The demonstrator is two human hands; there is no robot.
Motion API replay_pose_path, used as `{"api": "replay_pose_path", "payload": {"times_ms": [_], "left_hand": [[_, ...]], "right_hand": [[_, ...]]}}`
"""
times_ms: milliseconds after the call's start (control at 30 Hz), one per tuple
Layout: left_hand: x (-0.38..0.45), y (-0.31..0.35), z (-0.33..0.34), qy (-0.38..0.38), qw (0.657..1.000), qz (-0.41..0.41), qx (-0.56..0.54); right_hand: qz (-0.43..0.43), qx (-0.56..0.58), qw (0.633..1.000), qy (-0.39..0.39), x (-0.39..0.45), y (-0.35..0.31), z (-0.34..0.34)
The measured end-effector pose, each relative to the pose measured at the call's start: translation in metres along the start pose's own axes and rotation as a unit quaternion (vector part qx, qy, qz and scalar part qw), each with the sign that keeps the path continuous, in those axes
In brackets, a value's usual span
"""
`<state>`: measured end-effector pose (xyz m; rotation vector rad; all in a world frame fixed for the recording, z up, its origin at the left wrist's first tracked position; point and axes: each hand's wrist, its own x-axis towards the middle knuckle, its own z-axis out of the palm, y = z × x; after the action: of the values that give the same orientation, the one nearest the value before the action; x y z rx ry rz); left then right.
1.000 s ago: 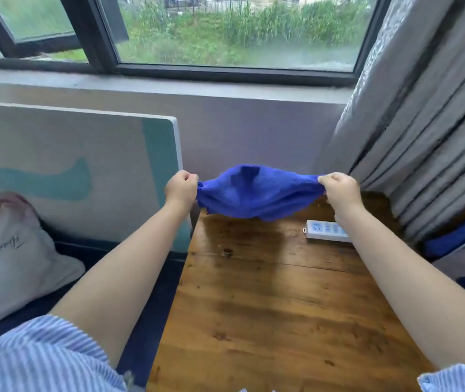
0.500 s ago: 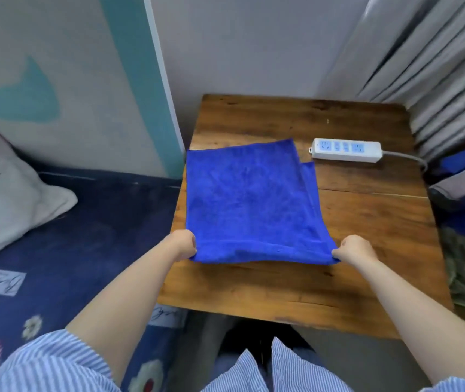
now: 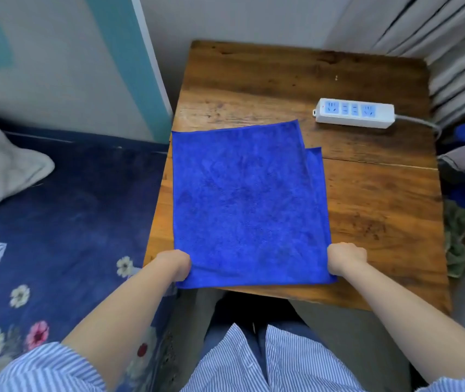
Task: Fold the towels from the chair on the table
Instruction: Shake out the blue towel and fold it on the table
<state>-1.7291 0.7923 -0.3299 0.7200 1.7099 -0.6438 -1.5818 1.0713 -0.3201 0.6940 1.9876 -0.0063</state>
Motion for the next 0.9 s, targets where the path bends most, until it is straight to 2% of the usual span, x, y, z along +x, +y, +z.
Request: {"api": "replay_pose_path", "payload": {"times_ms": [67, 133, 200, 300, 467, 567, 733, 900], "left_hand": [[-0.001, -0.003, -0.005, 0.0, 0.999, -0.008, -0.047], [0.002, -0.009, -0.02, 0.028, 0.996, -0.002, -0.086], [0.002, -0.013, -0.027, 0.088, 0.988, -0.006, -0.124], [0.01, -0.014, -0.042, 0.189, 0.969, -0.039, -0.155], [0.02, -0.014, -0.081, 0.285, 0.935, -0.078, -0.197], [0.03, -0.014, -0.11, 0.337, 0.907, -0.097, -0.234], [0.059, -0.016, -0.16, 0.423, 0.852, -0.126, -0.283], [0.087, -0.034, -0.192, 0.479, 0.821, -0.152, -0.271]], "right_hand": [[-0.011, 0.02, 1.0, 0.011, 0.004, 0.002, -0.011], [-0.032, 0.045, 0.996, 0.069, 0.016, 0.002, -0.031], [-0.064, 0.076, 0.985, 0.144, 0.022, -0.003, -0.049], [-0.118, 0.168, 0.947, 0.247, 0.048, -0.017, -0.09], [-0.166, 0.206, 0.906, 0.331, 0.09, -0.042, -0.156], [-0.17, 0.19, 0.907, 0.337, 0.114, -0.05, -0.182], [-0.178, 0.152, 0.935, 0.268, 0.148, -0.058, -0.202], [-0.152, 0.163, 0.92, 0.322, 0.162, -0.059, -0.213]]}}
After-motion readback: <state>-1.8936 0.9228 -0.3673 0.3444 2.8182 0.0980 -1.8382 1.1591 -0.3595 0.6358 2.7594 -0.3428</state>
